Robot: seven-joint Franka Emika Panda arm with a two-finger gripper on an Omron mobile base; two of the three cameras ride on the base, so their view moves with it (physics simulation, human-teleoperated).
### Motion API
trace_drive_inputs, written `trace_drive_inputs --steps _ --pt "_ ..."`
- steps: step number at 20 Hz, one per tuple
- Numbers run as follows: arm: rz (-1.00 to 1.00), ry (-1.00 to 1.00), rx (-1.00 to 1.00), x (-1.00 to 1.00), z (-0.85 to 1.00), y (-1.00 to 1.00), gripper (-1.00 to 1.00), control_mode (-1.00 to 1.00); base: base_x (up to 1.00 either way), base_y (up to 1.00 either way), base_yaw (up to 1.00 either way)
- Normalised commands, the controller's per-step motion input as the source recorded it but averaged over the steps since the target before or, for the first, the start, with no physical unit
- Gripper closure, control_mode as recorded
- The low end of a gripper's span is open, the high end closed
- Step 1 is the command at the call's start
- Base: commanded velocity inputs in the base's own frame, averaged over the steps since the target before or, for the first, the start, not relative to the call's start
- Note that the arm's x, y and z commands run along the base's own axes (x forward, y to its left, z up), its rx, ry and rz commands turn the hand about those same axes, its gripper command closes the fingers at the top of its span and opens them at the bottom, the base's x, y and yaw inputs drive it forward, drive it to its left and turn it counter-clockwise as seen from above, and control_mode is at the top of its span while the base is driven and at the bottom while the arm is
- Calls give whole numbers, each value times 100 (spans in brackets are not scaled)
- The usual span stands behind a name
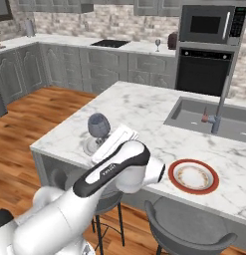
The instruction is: Retrieve the wine glasses from the counter and place one next to each plate.
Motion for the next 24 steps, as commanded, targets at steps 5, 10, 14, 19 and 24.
trace_drive_inputs --steps 5,10,14,19,24 --pt "0 5 0 57 -7 0 100 -100 0 0 0" --pt "0 16 -2 45 -24 0 100 -100 0 0 0" --pt "0 9 -2 37 -33 0 100 -100 0 0 0" --pt "1 4 -2 27 -30 0 100 -100 0 0 0" --pt "1 0 -7 28 -25 0 100 -100 0 0 0"
